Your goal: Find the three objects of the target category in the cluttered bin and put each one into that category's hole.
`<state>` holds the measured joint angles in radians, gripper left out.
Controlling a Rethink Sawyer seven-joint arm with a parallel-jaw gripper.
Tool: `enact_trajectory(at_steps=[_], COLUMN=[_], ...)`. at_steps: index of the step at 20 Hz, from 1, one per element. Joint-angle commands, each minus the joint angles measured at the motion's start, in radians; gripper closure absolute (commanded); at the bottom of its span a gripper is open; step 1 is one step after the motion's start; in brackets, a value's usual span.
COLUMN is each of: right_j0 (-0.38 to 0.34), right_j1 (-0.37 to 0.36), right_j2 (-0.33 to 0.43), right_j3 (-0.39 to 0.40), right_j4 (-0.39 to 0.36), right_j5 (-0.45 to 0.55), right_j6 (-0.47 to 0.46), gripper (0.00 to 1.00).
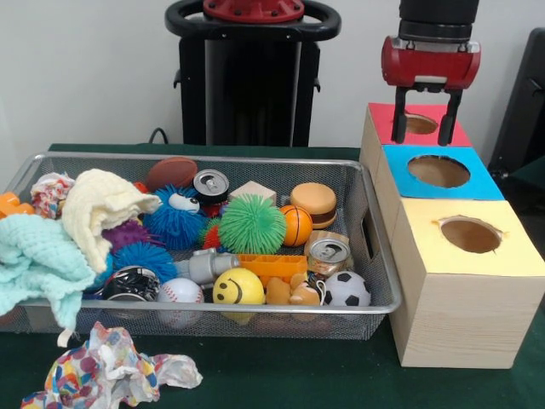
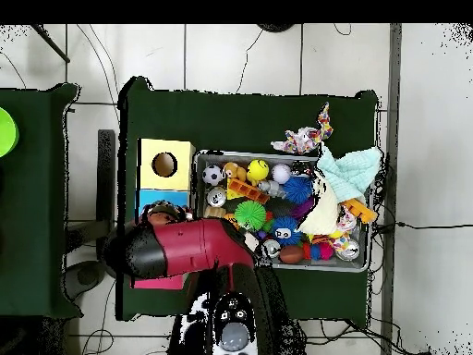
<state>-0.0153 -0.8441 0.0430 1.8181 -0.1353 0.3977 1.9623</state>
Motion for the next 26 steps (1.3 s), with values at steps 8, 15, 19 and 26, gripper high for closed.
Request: enact_trajectory(at_steps=[8, 15, 19, 26], right_j0=[-0.075, -0.102, -0.101, -0.119], right_j1=[-0.025, 0.065, 0.094, 0.115], right_j2=[0.07, 0.035, 0.006, 0.009], right_j3=[0.077, 0.001, -0.041, -0.077], right_j4=[0.03, 0.004, -0.001, -0.001], right_j5=[0.09, 0.066, 0.063, 0.088], right_j6=[0.04, 0.057, 0.081, 0.064], gripper=[0.0, 0.0, 0.0, 0.0])
